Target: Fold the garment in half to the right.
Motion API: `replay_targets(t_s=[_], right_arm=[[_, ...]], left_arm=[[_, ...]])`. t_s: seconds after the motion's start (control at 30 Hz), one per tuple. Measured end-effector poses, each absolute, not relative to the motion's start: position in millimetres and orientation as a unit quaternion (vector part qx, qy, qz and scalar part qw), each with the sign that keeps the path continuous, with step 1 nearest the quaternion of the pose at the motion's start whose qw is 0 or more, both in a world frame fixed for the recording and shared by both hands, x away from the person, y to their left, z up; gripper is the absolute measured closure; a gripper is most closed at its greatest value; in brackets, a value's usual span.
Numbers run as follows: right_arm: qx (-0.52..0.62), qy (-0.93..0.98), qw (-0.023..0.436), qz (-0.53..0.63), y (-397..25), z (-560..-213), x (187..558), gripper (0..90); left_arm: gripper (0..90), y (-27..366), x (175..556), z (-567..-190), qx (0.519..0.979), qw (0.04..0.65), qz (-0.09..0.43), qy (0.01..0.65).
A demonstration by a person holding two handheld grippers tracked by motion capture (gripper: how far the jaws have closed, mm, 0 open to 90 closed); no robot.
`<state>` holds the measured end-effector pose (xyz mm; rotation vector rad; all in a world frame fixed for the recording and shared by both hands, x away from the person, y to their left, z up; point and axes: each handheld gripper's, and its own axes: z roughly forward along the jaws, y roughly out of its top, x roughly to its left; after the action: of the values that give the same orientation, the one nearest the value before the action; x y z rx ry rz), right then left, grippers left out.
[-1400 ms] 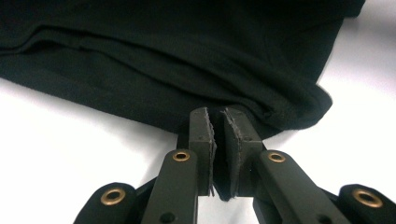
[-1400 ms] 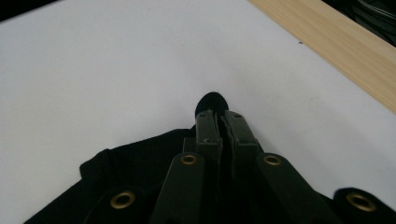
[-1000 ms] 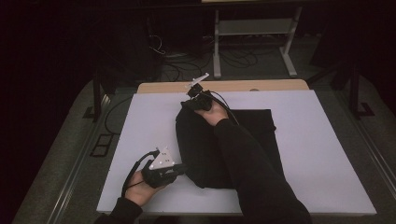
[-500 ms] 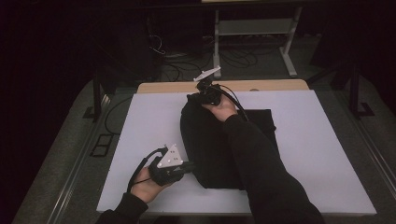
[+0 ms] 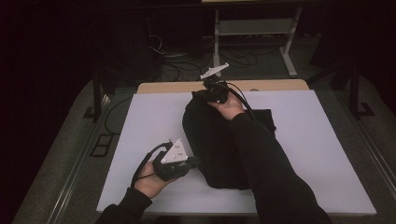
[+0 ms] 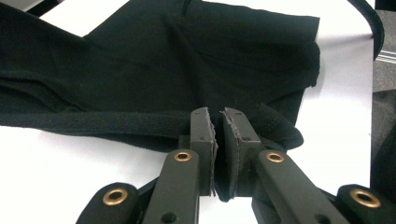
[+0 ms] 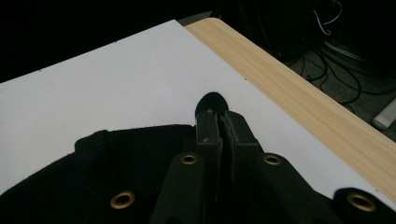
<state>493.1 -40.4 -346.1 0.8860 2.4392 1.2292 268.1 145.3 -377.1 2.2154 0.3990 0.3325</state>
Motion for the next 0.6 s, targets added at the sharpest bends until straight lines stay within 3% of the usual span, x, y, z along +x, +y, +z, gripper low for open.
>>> replay_targets(t_s=[0.6], right_arm=[[0.323,0.827,0.144,0.437,-73.3,-343.0,490.4,84.4]], left_arm=[[81.0,111.5,274.6,-374.1,0.89,0.421,0.111,0.136]])
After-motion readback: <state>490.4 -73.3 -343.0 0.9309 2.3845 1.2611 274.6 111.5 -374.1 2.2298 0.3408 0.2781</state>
